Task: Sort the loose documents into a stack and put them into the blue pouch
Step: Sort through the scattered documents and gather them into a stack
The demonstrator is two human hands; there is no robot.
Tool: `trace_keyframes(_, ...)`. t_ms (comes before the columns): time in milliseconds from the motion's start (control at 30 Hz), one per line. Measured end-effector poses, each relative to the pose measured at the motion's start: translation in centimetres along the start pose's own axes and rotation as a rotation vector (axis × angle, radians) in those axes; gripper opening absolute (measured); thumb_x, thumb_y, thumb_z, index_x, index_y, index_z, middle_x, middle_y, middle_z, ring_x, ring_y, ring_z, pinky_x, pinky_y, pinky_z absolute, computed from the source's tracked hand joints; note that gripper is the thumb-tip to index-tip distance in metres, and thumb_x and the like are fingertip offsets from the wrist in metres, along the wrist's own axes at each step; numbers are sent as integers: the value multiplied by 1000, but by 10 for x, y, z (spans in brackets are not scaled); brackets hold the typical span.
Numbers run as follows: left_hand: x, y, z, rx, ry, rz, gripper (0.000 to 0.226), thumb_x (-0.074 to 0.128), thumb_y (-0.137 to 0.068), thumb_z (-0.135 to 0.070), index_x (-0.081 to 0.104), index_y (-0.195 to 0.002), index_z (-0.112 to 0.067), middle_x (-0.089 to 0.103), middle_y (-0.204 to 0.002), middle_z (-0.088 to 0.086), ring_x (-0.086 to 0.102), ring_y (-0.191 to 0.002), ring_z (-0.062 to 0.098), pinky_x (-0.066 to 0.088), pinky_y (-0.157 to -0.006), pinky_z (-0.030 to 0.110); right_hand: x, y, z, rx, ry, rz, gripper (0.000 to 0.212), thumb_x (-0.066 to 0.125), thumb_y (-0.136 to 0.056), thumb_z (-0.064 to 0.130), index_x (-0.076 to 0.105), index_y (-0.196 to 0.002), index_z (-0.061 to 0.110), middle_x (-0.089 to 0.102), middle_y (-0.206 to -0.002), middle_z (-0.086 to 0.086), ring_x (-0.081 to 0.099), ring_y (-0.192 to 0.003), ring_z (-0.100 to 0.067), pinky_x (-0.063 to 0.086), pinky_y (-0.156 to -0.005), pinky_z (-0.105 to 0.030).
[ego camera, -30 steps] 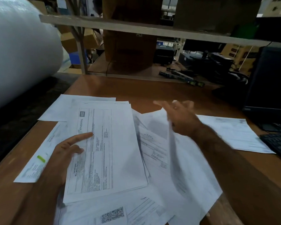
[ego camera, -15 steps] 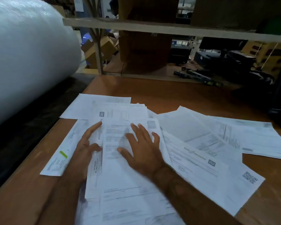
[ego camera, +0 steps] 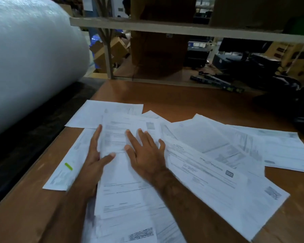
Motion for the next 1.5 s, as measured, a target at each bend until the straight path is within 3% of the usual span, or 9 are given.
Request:
trace_keyframes(167, 6, -10, 16, 6, 184, 164, 49, 61, -97, -3, 61, -138, -31, 58, -141, -23, 55, -131, 3, 42, -109, 38, -56, 2, -90, 164, 85, 139, 67, 45, -96, 65, 33, -154, 34, 34, -161, 0, 36, -145, -26, 27, -113, -54)
trace_keyframes(367, 0, -13, 17, -32, 259, 61, 23, 54, -94, 7, 73, -105, 0, 78, -106, -7, 65, -118, 17, 50, -94, 15, -76, 41, -201, 393, 10, 483, 91, 82, -72, 63, 41, -146, 27, 51, -146, -4, 53, -129, -25, 46, -103, -36)
trace_keyframes(600, -1, -6, 26, -127, 353, 67, 50, 57, -87, 15, 73, -122, -18, 65, -139, -6, 59, -129, 15, 50, -102, 34, -131, 52, -228, 444, -440, 4, 44, 76, -91, 31, 56, -129, 41, 60, -128, 12, 59, -116, -14, 49, -96, -32)
trace_keyframes(800, -4, -3, 20, -88, 366, 34, 49, 56, -87, 17, 70, -125, -10, 64, -140, -4, 59, -129, 14, 57, -86, 15, -172, 81, -253, 554, -751, -270, 35, 59, -102, 32, 50, -136, 35, 73, -119, 9, 74, -101, -18, 61, -84, -47)
trace_keyframes(900, -7, -3, 18, -68, 351, 19, 45, 57, -88, 14, 69, -125, -8, 62, -142, -4, 56, -131, 12, 56, -88, 20, -185, 85, -252, 543, -834, -330, 36, 58, -103, 28, 48, -136, 37, 74, -118, 9, 74, -100, -19, 59, -87, -52)
trace_keyframes(1033, -7, -5, 17, -52, 333, 33, 42, 58, -89, 12, 71, -122, -10, 61, -142, -6, 53, -133, 10, 47, -104, 30, -203, 85, -242, 493, -867, -361, 41, 57, -104, 21, 44, -139, 38, 73, -113, 22, 72, -99, -3, 52, -77, -33)
trace_keyframes(1133, -9, -7, 24, -79, 329, 39, 43, 58, -89, 10, 73, -122, -14, 62, -142, -7, 53, -135, 14, 41, -110, 39, -216, 83, -243, 522, -907, -353, 39, 49, -99, 3, 58, -128, 28, 75, -108, 17, 72, -103, -15, 55, -84, -40)
trace_keyframes(1367, 1, -5, 8, -77, 345, 63, 45, 57, -87, 13, 72, -122, -10, 65, -137, -7, 59, -124, 0, 49, -90, 14, -254, 12, -160, 175, -2, -91, 26, 46, -95, 25, 57, -74, 35, 64, -91, 5, 62, -103, -28, 46, -98, -58)
trace_keyframes(1500, 0, -4, 14, -109, 373, 69, 45, 58, -87, 12, 73, -122, -11, 66, -136, -9, 60, -125, 5, 53, -86, 12, -213, -5, -55, -206, 223, -140, 17, 47, -71, 26, 56, -76, 40, 61, -129, 7, 46, -131, -25, 27, -100, -47)
Point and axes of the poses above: each hand's wrist, its own y-axis away from the middle knuckle, its own x-axis out of the palm, z = x × y, the point moved 10 cm from there along -y, towards the middle knuckle
